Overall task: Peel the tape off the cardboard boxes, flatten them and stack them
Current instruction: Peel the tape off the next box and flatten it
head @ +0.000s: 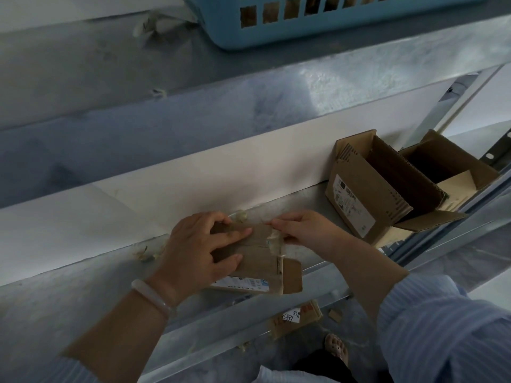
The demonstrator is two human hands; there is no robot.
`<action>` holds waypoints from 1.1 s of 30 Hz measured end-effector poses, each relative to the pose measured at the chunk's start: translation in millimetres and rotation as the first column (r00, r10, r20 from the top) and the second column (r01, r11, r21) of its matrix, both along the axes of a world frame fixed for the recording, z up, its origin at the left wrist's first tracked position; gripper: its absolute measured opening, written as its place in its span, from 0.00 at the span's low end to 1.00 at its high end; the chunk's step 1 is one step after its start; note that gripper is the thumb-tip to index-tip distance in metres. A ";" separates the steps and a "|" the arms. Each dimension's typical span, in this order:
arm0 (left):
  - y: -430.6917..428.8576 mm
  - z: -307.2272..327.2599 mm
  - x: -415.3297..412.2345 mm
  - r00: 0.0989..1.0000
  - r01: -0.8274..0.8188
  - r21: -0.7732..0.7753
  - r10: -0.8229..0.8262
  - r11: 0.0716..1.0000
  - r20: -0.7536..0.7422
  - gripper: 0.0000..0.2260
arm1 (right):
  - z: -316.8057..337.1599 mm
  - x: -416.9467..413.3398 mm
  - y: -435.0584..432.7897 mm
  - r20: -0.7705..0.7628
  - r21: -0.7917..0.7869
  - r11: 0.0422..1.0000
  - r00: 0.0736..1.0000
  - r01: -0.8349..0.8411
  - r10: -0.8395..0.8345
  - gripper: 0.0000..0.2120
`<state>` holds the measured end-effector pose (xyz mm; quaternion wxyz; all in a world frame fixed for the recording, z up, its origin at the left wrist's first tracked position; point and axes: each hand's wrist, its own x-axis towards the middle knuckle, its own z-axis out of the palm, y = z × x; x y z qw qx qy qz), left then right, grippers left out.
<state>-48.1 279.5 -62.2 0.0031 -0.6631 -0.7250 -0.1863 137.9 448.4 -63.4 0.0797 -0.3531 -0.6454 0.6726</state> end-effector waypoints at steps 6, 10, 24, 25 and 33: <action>1.3 -1.9 -0.8 1.000 -0.011 0.010 0.011 1.000 0.007 0.19 | 0.6 3.5 7.3 -0.054 0.054 0.998 0.998 0.032 -0.029 0.04; 1.3 -2.2 -1.2 1.000 -0.012 0.010 0.012 1.000 -0.002 0.19 | 3.6 1.3 7.6 -0.027 0.143 0.990 1.000 -0.001 0.005 0.02; 4.0 -5.8 -4.1 1.000 -0.001 0.047 0.001 0.999 0.000 0.19 | 49.9 -26.6 13.6 0.480 0.463 0.808 0.869 -0.365 0.117 0.08; 3.7 -5.9 -4.0 1.000 -0.005 0.044 0.005 0.999 -0.001 0.20 | 53.4 -28.0 14.2 0.512 0.423 0.823 0.849 -0.380 0.129 0.08; 2.6 -4.2 -2.5 1.000 -0.019 0.000 0.019 1.000 -0.009 0.20 | 75.0 -43.3 10.9 0.712 0.322 0.776 0.679 -0.543 0.180 0.08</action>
